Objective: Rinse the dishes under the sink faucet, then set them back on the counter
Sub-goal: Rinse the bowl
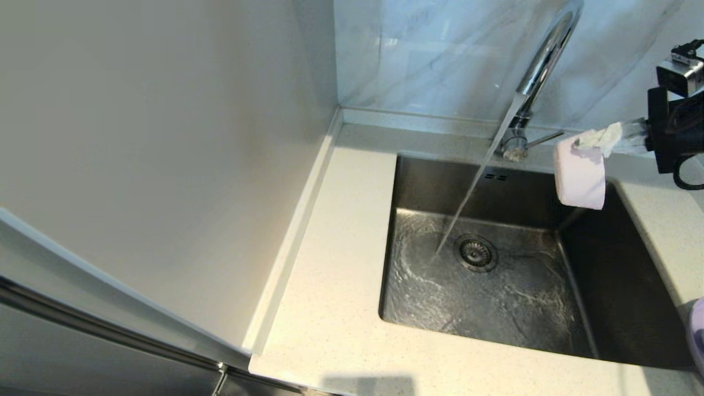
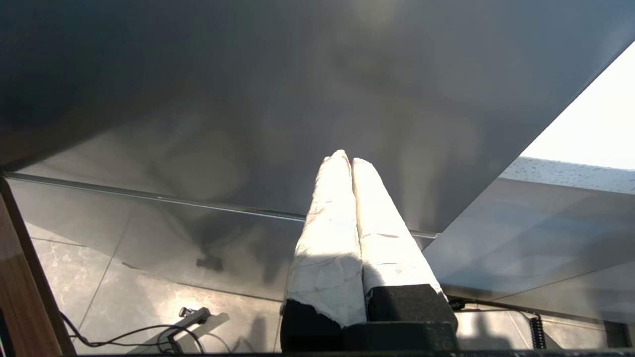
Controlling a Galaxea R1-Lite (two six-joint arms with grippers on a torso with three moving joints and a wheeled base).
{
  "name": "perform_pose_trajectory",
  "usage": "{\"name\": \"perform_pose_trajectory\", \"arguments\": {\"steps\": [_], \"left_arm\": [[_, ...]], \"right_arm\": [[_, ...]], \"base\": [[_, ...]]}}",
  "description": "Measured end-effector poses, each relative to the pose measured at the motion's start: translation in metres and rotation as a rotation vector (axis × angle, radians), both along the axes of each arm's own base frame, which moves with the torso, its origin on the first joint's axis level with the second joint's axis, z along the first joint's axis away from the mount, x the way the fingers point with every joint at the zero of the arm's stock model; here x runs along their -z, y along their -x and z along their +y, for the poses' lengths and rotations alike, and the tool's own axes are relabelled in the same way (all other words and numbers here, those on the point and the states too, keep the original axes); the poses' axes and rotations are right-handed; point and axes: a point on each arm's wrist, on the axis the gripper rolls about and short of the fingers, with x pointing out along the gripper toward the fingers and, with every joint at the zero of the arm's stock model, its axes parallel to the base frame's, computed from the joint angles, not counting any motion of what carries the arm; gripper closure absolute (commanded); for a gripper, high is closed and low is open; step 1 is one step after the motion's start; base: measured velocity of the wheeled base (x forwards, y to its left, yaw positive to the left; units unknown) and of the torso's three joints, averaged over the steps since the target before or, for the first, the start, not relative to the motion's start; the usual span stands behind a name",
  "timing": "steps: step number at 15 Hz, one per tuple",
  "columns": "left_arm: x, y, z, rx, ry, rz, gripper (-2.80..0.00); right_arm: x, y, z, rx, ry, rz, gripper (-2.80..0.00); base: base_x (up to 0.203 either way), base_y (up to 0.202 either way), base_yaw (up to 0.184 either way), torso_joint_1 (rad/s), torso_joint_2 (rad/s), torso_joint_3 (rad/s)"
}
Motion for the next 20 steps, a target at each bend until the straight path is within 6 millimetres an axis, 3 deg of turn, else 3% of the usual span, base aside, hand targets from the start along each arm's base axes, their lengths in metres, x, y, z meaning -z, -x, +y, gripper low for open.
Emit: {"name": "perform_pose_trajectory", "arguments": {"steps": [5, 10, 14, 20], "left_arm": [[0.0, 0.0, 0.0, 0.0, 0.0, 0.0, 0.0], [0.0, 0.0, 0.0, 0.0, 0.0, 0.0, 0.0], [0.0, 0.0, 0.0, 0.0, 0.0, 0.0, 0.0], [0.0, 0.0, 0.0, 0.0, 0.0, 0.0, 0.0]], "right_arm": [[-0.017, 0.021, 0.005, -0.036, -0.343, 0.197, 0.0], [-0.014, 0.041, 0.01, -0.032, -0.342, 0.284, 0.0], [-0.005, 0.063, 0.014, -0.08, -0.226, 0.294, 0.0], [0.0, 0.058, 0.017, -0.25, -0.354, 0.259, 0.0]], "base": [[0.0, 0.0, 0.0, 0.0, 0.0, 0.0], [0.0, 0.0, 0.0, 0.0, 0.0, 0.0], [0.0, 0.0, 0.0, 0.0, 0.0, 0.0], [0.0, 0.0, 0.0, 0.0, 0.0, 0.0]]}}
